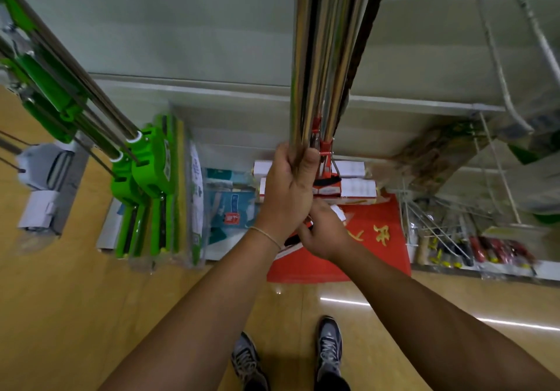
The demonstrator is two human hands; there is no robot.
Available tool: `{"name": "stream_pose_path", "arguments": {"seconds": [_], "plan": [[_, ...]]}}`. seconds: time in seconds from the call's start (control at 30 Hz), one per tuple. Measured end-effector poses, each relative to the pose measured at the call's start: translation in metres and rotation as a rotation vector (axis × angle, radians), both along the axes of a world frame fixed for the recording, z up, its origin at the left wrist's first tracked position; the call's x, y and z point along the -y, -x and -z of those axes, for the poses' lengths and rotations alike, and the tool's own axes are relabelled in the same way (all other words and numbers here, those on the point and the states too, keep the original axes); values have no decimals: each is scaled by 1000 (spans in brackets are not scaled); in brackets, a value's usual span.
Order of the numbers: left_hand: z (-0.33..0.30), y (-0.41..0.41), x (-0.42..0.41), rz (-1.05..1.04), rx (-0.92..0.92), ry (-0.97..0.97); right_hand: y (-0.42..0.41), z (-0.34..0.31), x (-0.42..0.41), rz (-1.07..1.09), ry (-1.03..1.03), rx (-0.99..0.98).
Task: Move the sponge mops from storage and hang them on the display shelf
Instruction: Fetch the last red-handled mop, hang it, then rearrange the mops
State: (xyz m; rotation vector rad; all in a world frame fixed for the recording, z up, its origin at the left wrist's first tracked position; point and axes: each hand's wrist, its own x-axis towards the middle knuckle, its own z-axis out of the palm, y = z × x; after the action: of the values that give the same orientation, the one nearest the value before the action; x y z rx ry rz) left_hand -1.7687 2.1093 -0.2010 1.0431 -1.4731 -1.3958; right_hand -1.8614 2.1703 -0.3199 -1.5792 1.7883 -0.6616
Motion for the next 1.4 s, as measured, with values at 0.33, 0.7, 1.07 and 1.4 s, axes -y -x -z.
{"name": "stream_pose_path", "arguments": {"seconds": [0.33, 0.7, 1.07, 1.4], "plan": [[3, 18, 6, 154, -21, 32, -1, 16, 3, 137, -105, -54], [10, 34, 33, 48, 77, 54, 18, 6, 40, 54, -60, -28], [9, 46, 65, 72, 195, 88, 40, -8, 77, 102, -207, -27], [-20, 23, 71, 228, 347, 96, 55, -198, 88, 470, 358, 615]]}}
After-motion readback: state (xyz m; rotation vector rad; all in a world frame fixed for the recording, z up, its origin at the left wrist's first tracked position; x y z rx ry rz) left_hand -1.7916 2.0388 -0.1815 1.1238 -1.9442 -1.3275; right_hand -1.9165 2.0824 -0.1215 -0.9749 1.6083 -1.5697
